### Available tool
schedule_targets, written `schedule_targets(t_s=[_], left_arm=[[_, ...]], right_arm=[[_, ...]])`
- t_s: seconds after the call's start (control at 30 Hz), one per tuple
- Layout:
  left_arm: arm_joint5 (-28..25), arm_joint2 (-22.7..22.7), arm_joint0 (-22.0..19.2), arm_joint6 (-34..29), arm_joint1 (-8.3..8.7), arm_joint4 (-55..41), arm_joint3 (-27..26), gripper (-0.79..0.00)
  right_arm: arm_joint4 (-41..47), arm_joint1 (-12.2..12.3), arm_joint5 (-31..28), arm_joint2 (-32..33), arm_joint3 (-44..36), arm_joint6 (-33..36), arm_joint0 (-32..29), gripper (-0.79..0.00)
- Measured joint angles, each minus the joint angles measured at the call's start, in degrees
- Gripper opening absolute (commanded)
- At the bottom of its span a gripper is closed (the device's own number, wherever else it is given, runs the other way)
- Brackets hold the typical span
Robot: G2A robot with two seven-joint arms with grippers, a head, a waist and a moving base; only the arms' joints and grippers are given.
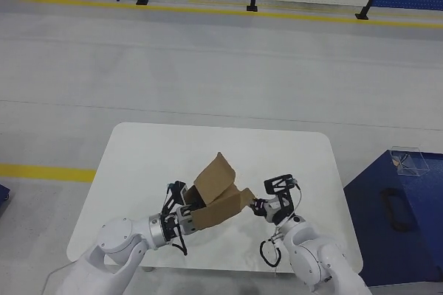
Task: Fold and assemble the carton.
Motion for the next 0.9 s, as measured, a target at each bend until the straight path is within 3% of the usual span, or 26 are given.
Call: schedule_targets(t_s=[0.23,0.53,0.9], left_arm=[[0.18,0.43,-0.32,-0.14,-0.14,-0.1,0.46,-0.785],[0.23,0.22,-0.08,-0.6,-0.15,-0.32,0.56,-0.785],[0.47,0.72,-0.12,-1.21,-0.18,0.55,0.17,-0.785]], right_arm=[[11.73,0.2,-5.52,4.05,-2.72,1.54,-1.17,0.0],[19.7,0.54,-9.21,7.61,-5.15,2.52,-2.32,0.0],[21.03,0.64,-8.95,7.88,-6.08,2.77,-1.48,0.0]])
